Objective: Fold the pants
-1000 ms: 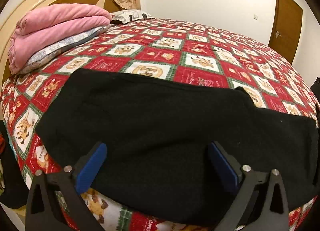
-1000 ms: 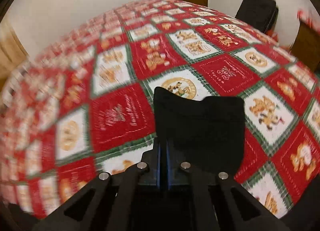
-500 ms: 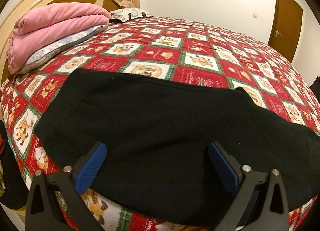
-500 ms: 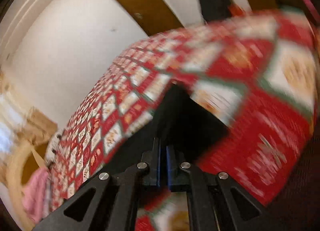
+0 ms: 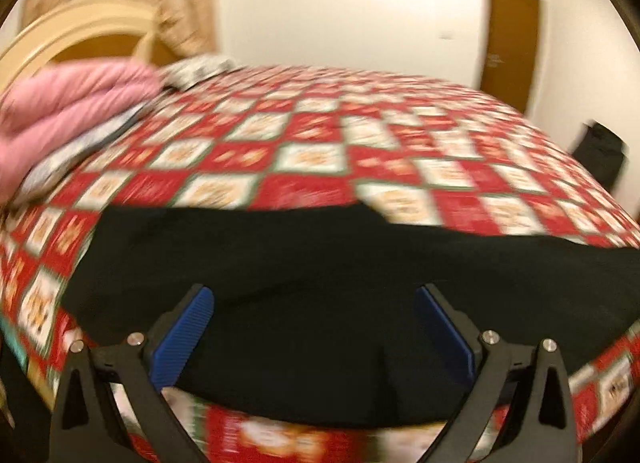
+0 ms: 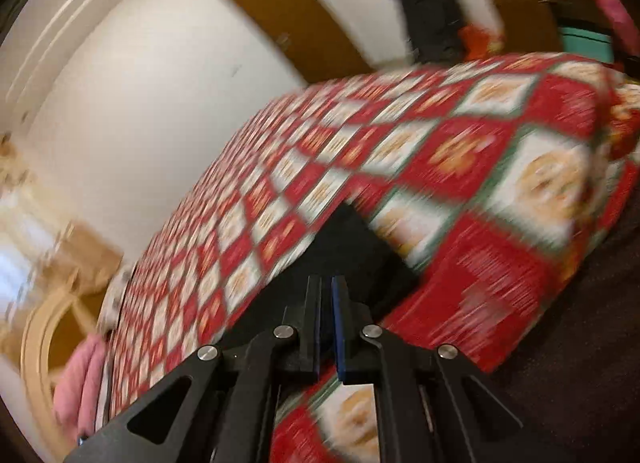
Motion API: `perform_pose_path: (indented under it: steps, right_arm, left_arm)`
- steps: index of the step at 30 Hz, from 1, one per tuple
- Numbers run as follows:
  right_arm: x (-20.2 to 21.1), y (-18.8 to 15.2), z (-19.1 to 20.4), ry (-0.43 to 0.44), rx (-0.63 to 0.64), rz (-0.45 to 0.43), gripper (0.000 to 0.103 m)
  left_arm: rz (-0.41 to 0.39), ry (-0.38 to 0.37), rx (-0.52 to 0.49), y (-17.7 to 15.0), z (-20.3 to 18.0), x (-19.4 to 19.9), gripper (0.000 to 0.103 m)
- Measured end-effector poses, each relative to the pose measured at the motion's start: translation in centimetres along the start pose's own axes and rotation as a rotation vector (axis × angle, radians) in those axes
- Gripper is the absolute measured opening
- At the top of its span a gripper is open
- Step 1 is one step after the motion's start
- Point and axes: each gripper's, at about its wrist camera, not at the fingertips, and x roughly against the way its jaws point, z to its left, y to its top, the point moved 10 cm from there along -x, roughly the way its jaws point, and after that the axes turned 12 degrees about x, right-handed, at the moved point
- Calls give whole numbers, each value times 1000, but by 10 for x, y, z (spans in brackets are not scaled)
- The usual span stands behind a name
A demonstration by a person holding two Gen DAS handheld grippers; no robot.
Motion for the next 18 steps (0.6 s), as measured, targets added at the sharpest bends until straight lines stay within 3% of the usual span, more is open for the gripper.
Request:
perform_pose_path:
  steps: [4, 7, 11, 16, 18]
  right_arm:
    - [-43, -50, 52, 167, -1, 187, 6]
    - [-62, -82, 68, 206, -4, 269, 6]
    - [-80, -106, 75, 224, -30, 311, 7]
    - [-85, -105, 72, 247, -50, 290, 9]
    - [-80, -101, 69, 272, -71, 266, 26]
  left_arm:
    - [12, -103, -107, -13, -55, 9, 103]
    - [43, -154, -125, -26, -78, 11, 103]
    - [89, -172, -123, -41, -90, 3, 103]
    - [157, -141, -102, -61, -81, -12, 103]
    - [175, -137, -81, -64, -77, -16, 102]
